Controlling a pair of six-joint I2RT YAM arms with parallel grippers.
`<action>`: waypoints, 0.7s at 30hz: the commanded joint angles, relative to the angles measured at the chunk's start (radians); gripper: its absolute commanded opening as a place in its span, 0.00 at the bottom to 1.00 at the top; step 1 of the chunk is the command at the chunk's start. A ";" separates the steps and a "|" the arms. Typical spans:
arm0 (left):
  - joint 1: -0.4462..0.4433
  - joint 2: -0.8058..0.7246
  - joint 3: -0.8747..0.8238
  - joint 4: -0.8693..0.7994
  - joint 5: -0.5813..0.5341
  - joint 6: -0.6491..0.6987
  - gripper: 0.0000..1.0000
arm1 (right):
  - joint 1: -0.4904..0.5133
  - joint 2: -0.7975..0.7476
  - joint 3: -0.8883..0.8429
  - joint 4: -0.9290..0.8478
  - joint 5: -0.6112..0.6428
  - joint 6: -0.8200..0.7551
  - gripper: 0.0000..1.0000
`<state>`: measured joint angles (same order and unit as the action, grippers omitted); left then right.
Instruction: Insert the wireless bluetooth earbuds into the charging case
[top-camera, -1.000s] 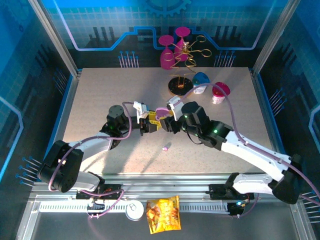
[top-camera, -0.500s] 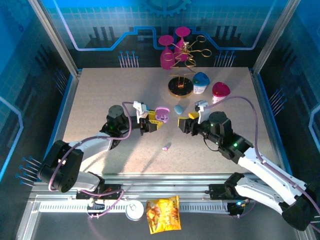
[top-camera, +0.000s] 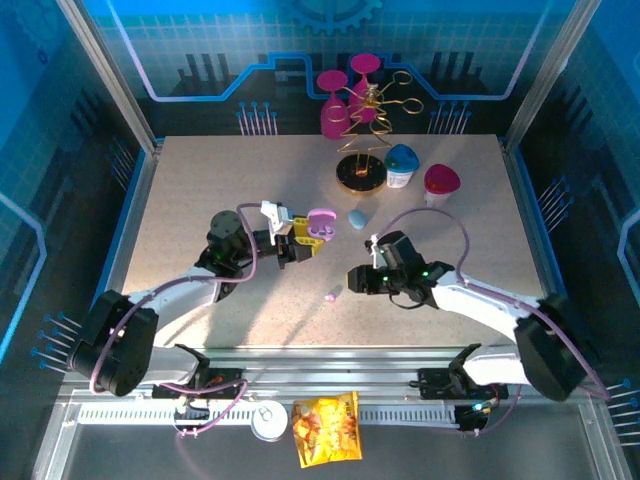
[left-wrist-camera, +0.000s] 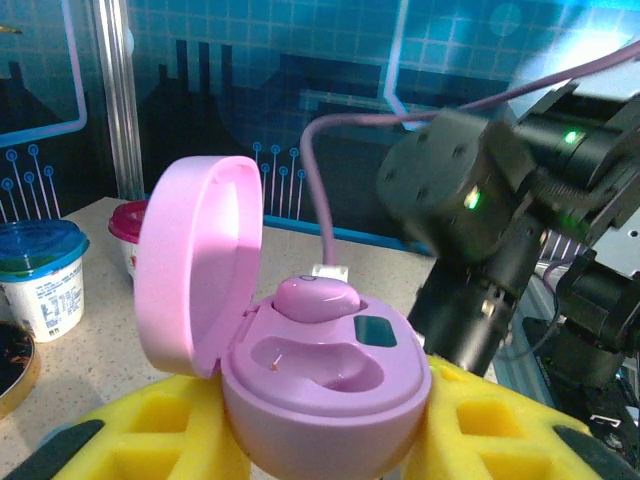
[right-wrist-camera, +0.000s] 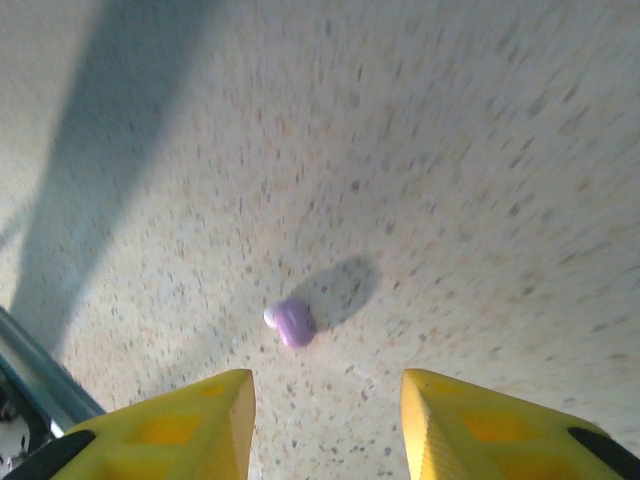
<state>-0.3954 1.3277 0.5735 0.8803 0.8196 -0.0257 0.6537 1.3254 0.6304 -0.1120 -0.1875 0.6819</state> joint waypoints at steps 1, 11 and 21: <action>0.006 -0.037 -0.011 0.013 -0.013 0.021 0.29 | 0.052 0.074 0.055 0.037 -0.104 0.043 0.42; 0.006 -0.103 -0.018 -0.014 -0.030 0.038 0.29 | 0.157 0.232 0.096 0.117 -0.155 0.112 0.43; 0.007 -0.110 -0.018 -0.045 -0.037 0.056 0.29 | 0.162 0.288 0.137 0.073 -0.070 0.094 0.44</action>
<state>-0.3954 1.2423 0.5667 0.8398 0.7967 0.0032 0.8070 1.6032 0.7315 -0.0105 -0.3031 0.7853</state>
